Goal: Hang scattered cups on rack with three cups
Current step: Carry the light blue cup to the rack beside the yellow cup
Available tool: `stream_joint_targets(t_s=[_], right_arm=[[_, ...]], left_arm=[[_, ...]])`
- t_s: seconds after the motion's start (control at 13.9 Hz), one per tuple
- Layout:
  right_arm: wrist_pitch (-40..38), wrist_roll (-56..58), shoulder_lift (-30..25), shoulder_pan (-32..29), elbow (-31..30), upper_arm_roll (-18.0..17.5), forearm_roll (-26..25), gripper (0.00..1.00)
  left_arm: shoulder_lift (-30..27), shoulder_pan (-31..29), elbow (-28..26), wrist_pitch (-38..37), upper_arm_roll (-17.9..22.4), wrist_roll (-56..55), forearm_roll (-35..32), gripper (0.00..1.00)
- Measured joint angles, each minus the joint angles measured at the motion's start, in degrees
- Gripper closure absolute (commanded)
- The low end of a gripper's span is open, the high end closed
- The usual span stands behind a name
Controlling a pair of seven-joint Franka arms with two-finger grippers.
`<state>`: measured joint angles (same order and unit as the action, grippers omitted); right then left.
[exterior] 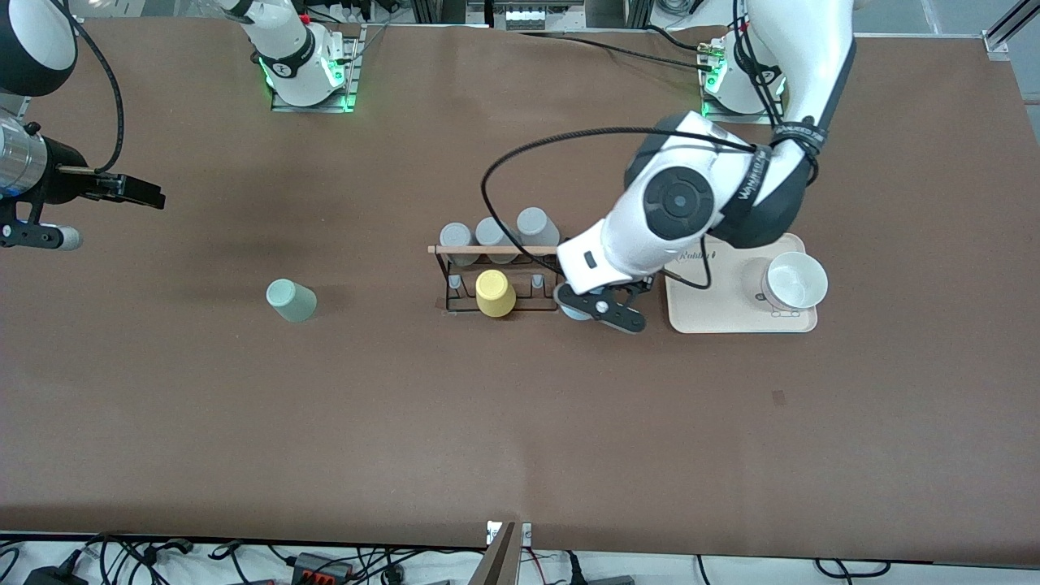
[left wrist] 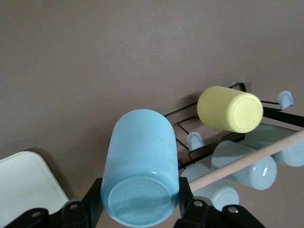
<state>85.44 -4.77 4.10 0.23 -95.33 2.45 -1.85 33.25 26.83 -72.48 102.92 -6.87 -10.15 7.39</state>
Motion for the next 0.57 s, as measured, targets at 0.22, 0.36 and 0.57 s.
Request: stream_joint_targets(t_s=[0.22,0.36,0.57], right_arm=[[0.00,0.00,0.00,0.00,0.00,0.00,0.00,0.00],[0.00,0.00,0.00,0.00,0.00,0.00,0.01,0.00],[0.00,0.00,0.00,0.00,-0.01,0.00,0.03,0.00]], left_arm=[[0.43,1.13,0.66,-0.04,0.09,-0.21,0.00,0.55],[1.32,2.16,1.35,-0.11,0.14,-0.21,0.00,0.55],[3.15,5.02,1.96,-0.13,0.22,-0.37,-0.16,0.55]])
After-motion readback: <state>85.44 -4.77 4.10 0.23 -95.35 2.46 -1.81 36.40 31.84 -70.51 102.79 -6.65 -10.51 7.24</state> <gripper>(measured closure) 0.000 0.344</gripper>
